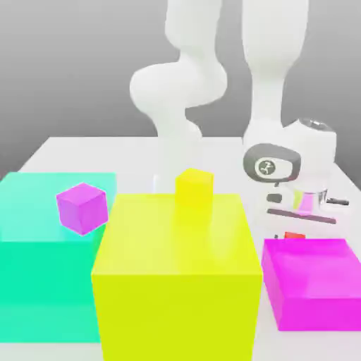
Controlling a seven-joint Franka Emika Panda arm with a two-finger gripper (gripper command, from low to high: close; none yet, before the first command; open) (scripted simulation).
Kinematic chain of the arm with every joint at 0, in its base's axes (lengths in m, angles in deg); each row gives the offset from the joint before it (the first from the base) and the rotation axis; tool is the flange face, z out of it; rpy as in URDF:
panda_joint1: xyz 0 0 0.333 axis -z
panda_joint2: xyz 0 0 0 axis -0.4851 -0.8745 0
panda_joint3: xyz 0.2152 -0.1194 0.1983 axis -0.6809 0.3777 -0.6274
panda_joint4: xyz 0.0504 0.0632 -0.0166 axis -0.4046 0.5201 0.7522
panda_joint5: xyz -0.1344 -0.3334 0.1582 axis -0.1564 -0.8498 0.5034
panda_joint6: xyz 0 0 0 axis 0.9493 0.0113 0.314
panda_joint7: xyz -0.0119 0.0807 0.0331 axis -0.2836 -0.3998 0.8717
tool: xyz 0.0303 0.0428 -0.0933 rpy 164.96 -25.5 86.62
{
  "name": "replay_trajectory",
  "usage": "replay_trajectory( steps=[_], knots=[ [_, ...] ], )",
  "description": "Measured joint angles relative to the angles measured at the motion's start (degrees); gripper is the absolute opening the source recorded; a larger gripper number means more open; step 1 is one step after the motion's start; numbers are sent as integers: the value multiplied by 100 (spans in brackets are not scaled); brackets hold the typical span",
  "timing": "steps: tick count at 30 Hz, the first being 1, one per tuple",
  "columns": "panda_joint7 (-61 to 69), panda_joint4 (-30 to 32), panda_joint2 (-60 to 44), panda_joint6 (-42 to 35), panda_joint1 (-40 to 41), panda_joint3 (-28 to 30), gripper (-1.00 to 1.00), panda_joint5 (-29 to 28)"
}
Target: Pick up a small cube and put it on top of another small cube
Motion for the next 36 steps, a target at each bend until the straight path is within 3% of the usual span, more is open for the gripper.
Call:
replay_trajectory(
  steps=[4,8,17,22,28,36],
  knots=[
    [-24,-3,-25,33,-58,69,-100,-35],
    [278,37,207,-152,427,-535,-100,387],
    [1594,250,950,-642,1715,-2275,-100,2167],
    [2480,397,1378,-881,1958,-2826,-100,3358],
    [3286,503,1818,-1160,1777,-2871,-100,4384],
    [4304,-143,3028,-2927,2479,-1877,-100,4399]
  ],
)
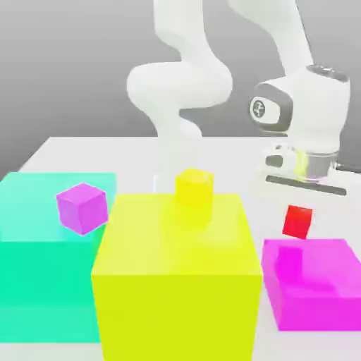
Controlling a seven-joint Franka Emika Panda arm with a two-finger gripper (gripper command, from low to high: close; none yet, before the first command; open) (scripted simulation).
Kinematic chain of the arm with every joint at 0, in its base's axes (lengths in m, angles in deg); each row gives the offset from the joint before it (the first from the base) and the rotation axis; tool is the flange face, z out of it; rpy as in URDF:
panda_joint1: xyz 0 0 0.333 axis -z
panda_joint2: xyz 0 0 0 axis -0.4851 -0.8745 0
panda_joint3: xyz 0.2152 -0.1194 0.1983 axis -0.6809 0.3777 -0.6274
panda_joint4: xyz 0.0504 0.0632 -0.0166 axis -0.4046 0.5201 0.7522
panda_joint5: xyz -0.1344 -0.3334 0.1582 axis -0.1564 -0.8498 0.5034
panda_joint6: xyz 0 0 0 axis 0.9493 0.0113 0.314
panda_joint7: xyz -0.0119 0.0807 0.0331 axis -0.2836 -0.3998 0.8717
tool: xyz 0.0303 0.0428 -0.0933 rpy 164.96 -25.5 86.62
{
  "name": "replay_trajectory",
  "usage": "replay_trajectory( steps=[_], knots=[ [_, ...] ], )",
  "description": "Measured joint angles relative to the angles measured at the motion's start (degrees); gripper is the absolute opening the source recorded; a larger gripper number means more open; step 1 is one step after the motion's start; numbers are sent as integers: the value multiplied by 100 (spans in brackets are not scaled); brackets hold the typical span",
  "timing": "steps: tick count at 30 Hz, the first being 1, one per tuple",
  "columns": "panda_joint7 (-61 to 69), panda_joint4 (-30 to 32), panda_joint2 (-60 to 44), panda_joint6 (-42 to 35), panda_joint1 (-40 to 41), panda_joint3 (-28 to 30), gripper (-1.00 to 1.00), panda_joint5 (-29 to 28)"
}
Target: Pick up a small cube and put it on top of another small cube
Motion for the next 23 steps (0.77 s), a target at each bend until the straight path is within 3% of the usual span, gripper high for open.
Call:
replay_trajectory(
  steps=[14,19,20,23],
  knots=[
    [1830,-822,2558,-3418,911,1979,-100,86],
    [1845,-174,2389,-2742,1042,1998,-100,-2],
    [1845,-76,2337,-2596,1041,1994,100,2],
    [1845,-76,2337,-2595,1041,1994,100,3]
  ],
)
